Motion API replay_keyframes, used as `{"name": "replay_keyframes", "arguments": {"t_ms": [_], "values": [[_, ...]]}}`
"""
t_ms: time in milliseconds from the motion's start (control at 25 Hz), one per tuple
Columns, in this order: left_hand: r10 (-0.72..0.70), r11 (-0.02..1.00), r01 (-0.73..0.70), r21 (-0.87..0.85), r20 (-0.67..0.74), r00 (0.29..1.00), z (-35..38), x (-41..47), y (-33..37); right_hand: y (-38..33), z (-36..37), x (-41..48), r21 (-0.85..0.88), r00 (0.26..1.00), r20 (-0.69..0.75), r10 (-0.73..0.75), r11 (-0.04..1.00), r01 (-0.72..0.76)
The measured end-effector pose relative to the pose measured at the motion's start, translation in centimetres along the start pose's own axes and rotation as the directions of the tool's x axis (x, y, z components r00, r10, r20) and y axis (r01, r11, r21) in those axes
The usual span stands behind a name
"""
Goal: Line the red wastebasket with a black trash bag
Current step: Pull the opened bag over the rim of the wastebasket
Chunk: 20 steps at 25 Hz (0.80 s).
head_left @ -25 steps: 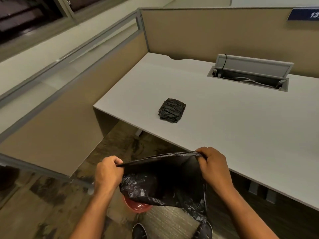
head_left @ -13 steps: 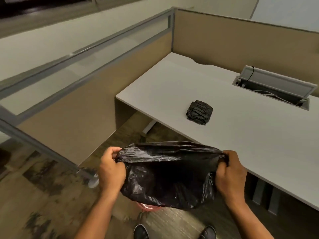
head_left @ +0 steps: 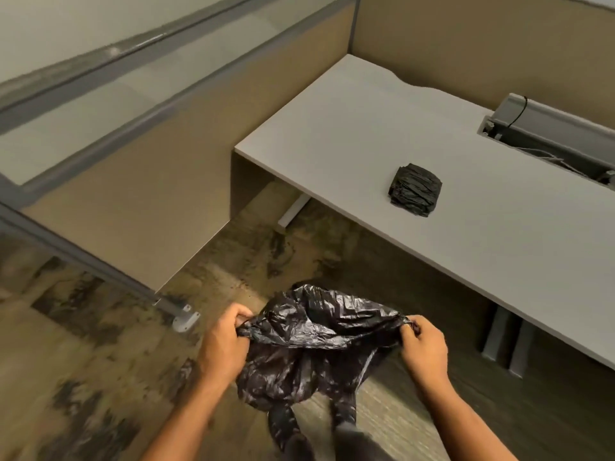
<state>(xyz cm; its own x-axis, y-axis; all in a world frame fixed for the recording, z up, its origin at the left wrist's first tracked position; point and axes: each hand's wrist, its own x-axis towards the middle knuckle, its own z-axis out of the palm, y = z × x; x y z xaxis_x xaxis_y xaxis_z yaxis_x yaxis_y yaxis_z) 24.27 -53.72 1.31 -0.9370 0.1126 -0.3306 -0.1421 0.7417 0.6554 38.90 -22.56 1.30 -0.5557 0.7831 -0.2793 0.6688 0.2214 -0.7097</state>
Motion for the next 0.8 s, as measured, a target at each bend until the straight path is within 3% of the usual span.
{"name": "replay_keyframes", "arguments": {"t_ms": [120, 200, 360, 560, 680, 800], "values": [[-0.162, 0.978, 0.171, -0.118, 0.087, 0.983, 2.1, 0.2, -1.4, 1.3, 2.7, 1.0, 0.115, 0.987, 0.045, 0.157, 0.98, -0.161], [-0.239, 0.943, 0.259, -0.211, 0.116, 0.964, 4.5, 0.3, -2.6, 2.8, 4.8, 1.9, 0.15, 0.972, -0.001, 0.235, 0.961, -0.233], [-0.472, 0.779, 0.442, -0.445, 0.047, 0.88, 9.7, 0.5, -4.9, 6.5, 8.7, 3.8, 0.365, 0.899, 0.025, 0.437, 0.833, -0.415], [-0.664, 0.6, 0.579, -0.552, 0.061, 0.746, 16.5, 4.4, -7.9, 9.6, 15.1, 7.4, 0.448, 0.813, 0.168, 0.557, 0.692, -0.566], [-0.65, 0.659, 0.58, -0.479, 0.025, 0.759, 19.5, 9.1, -9.7, 10.6, 19.6, 11.2, 0.459, 0.794, 0.172, 0.583, 0.666, -0.588], [-0.635, 0.68, 0.614, -0.401, 0.096, 0.766, 22.0, 14.4, -12.9, 12.6, 24.6, 16.0, 0.513, 0.763, 0.19, 0.617, 0.601, -0.613]]}}
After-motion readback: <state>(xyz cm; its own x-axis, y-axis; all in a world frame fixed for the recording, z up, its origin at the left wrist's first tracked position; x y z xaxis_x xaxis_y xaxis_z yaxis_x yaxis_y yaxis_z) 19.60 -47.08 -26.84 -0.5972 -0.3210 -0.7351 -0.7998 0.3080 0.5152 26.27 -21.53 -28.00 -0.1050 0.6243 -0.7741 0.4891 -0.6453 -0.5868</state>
